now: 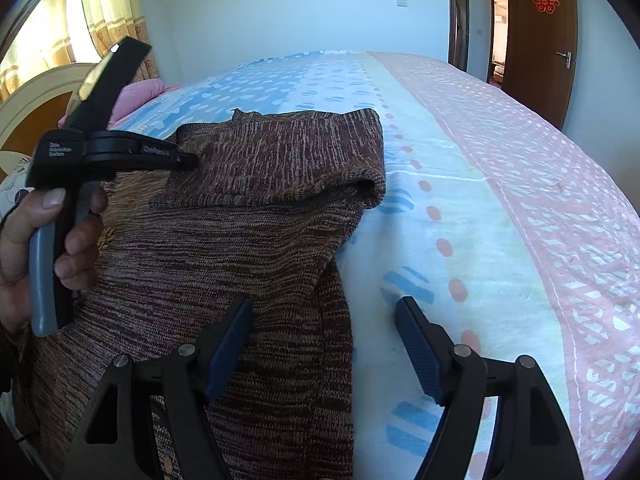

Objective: Fold small clothes
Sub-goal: 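Grasp the other sleeve cuff with the left gripper and lift it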

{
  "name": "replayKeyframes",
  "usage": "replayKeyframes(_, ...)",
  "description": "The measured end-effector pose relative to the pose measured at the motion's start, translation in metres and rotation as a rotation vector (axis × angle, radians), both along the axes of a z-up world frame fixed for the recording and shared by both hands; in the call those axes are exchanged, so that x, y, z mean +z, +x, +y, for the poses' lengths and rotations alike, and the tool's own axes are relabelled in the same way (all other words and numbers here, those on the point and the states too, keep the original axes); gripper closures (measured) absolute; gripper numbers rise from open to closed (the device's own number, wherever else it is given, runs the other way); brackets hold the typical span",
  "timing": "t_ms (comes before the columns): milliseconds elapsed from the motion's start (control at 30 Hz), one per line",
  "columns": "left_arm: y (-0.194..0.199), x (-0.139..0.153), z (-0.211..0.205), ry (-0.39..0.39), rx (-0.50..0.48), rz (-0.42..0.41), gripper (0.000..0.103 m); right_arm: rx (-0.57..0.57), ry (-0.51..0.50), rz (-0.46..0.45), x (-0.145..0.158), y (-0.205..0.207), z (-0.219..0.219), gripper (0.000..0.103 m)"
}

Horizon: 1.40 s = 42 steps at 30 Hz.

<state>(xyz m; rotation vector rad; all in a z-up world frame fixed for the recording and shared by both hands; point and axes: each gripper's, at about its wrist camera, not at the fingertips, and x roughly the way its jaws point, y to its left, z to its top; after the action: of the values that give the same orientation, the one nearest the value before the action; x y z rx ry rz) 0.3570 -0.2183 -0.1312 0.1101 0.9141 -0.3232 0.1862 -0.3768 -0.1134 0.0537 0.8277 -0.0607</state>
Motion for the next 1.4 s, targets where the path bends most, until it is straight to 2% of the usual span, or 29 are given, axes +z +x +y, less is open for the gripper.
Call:
replayKeyframes(200,-0.009,0.025,0.020,0.006,0.001,-0.076,0.097,0.001,-0.016,0.005,-0.001,0.000,0.002,0.027)
replayKeyframes(367,-0.001,0.007,0.032,0.028,0.030,-0.041,0.097,0.002,-0.027,0.008,-0.001,-0.001,0.003,0.026)
replayKeyframes(433,0.004,-0.008,0.032,0.064,0.041,-0.022,0.096,-0.002,-0.020,0.011,0.001,-0.001,0.001,0.026)
replayKeyframes(500,0.004,-0.014,0.034,0.082,0.055,-0.029,0.087,-0.020,-0.008,-0.005,0.010,-0.004,-0.001,0.026)
replayKeyframes(567,0.002,-0.009,0.041,0.058,0.069,-0.031,0.083,-0.028,-0.001,-0.060,0.027,-0.004,-0.003,0.026)
replayKeyframes(633,0.000,-0.004,0.046,0.047,0.074,-0.025,0.074,-0.007,-0.014,-0.104,0.047,0.006,0.001,0.026)
replayKeyframes(667,-0.001,0.000,0.051,0.061,0.085,-0.041,0.065,0.017,-0.016,-0.106,0.054,0.019,0.005,0.026)
replayKeyframes(700,-0.003,0.003,0.054,0.075,0.093,-0.056,0.057,0.035,-0.009,-0.102,0.058,0.031,0.008,0.026)
replayKeyframes(767,-0.008,0.012,0.067,0.096,0.108,-0.087,0.051,0.054,0.010,-0.067,0.058,0.061,0.012,0.026)
replayKeyframes(833,-0.013,0.018,0.082,0.118,0.127,-0.098,0.046,0.063,0.005,-0.008,0.044,0.091,0.016,0.026)
replayKeyframes(867,-0.017,0.021,0.092,0.120,0.137,-0.104,0.045,0.066,-0.042,0.053,0.030,0.105,0.020,0.026)
replayKeyframes(900,-0.021,0.024,0.105,0.119,0.146,-0.108,0.044,0.059,-0.112,0.156,0.011,0.119,0.024,0.029)
replayKeyframes(933,-0.025,0.027,0.118,0.124,0.156,-0.113,0.043,0.063,-0.132,0.180,0.004,0.121,0.026,0.030)
replayKeyframes(1067,-0.041,0.036,0.188,0.170,0.238,-0.170,0.020,0.078,-0.168,0.109,0.031,0.110,0.048,0.030)
replayKeyframes(1200,-0.039,0.030,0.252,0.284,0.357,-0.221,0.018,0.179,-0.117,0.055,0.044,0.127,0.093,0.030)
replayKeyframes(1267,-0.029,0.025,0.288,0.302,0.436,-0.192,0.018,0.215,-0.120,0.073,0.031,0.143,0.118,0.030)
replayKeyframes(1333,-0.026,0.024,0.319,0.296,0.509,-0.183,0.018,0.263,-0.091,0.158,0.006,0.159,0.139,0.030)
replayKeyframes(1367,-0.024,0.023,0.334,0.296,0.544,-0.182,0.018,0.269,-0.104,0.156,-0.002,0.160,0.149,0.030)
replayKeyframes(1400,-0.022,0.021,0.353,0.302,0.583,-0.174,0.018,0.265,-0.142,0.116,-0.001,0.156,0.157,0.030)
